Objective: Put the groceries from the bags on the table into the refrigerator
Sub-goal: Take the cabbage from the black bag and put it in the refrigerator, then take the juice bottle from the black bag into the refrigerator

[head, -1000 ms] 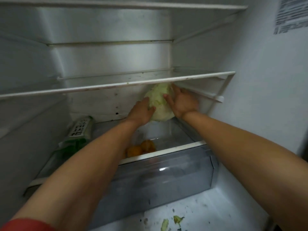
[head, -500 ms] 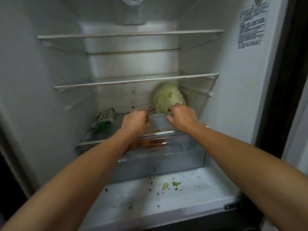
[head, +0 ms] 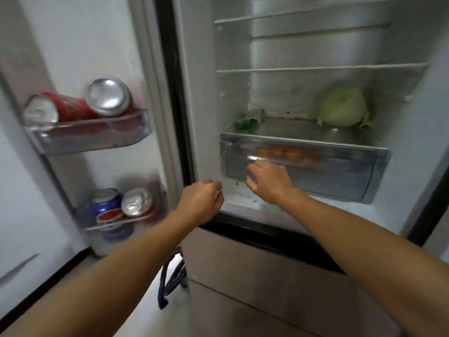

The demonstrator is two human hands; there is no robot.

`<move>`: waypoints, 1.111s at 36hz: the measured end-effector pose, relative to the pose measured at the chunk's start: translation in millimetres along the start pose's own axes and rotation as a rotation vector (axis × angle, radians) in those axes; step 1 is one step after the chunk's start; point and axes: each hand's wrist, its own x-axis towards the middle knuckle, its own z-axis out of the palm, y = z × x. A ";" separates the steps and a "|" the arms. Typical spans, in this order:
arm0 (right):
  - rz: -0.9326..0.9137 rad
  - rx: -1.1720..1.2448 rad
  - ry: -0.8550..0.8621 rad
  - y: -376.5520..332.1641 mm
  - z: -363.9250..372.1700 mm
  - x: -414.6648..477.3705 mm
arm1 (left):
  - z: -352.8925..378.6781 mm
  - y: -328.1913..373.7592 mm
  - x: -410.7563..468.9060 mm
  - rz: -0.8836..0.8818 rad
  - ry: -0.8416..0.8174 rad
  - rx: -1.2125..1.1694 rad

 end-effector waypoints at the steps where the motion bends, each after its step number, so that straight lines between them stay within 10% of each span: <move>1: -0.030 0.017 -0.018 -16.3 4.4 -4.8 | -3.8 -7.7 -22.2 -0.027 -0.018 0.012; 40: -1.272 0.577 -0.154 -877.8 -1.6 -203.1 | -320.6 -302.5 -798.0 -1.338 -0.214 0.310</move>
